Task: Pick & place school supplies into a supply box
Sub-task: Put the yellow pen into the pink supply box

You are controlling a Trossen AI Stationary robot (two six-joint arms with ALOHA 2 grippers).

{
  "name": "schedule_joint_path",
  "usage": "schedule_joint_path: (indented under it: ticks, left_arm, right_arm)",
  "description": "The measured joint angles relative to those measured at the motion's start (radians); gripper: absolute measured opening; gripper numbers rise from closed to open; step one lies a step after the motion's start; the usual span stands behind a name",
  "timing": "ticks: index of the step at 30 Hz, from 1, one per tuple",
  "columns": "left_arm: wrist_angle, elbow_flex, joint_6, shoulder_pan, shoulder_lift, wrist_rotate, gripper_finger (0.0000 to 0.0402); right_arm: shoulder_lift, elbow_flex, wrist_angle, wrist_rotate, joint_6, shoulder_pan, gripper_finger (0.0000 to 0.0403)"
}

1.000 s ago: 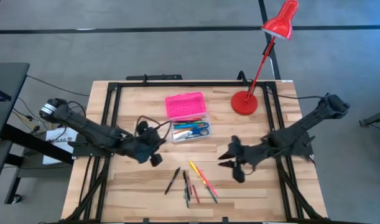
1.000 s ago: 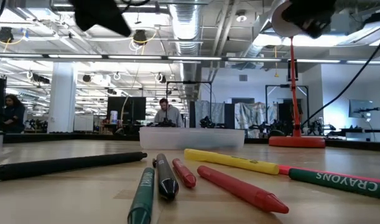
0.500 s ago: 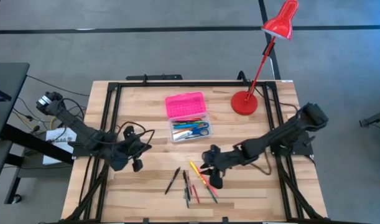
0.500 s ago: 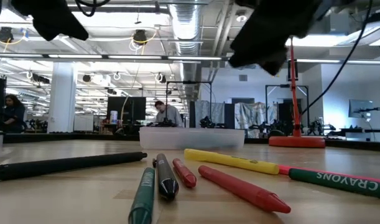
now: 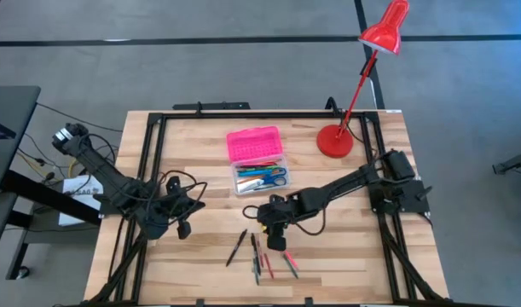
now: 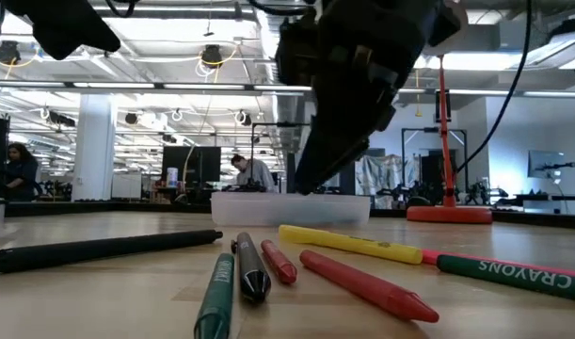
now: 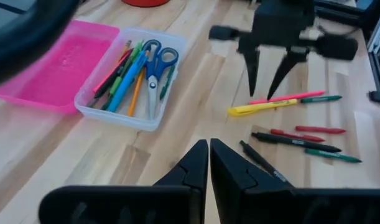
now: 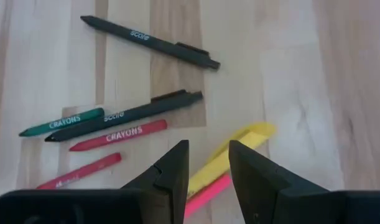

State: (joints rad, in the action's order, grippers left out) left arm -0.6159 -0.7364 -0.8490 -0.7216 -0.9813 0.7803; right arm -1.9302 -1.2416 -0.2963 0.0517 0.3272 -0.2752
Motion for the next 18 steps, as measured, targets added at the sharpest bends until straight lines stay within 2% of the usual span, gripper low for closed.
schedule_joint_path:
  ticks: [9, 18]
  left_arm:
    - [-0.006, 0.0, -0.078, -0.045, 0.0, 0.113, 0.001]
    - [-0.006, 0.0, -0.083, -0.045, 0.0, 0.191, 0.001]
  right_arm:
    - [-0.022, -0.032, -0.006, 0.014, -0.096, 0.005, 0.0106]
    - [-0.022, -0.032, -0.002, 0.086, -0.256, 0.03, 0.0104]
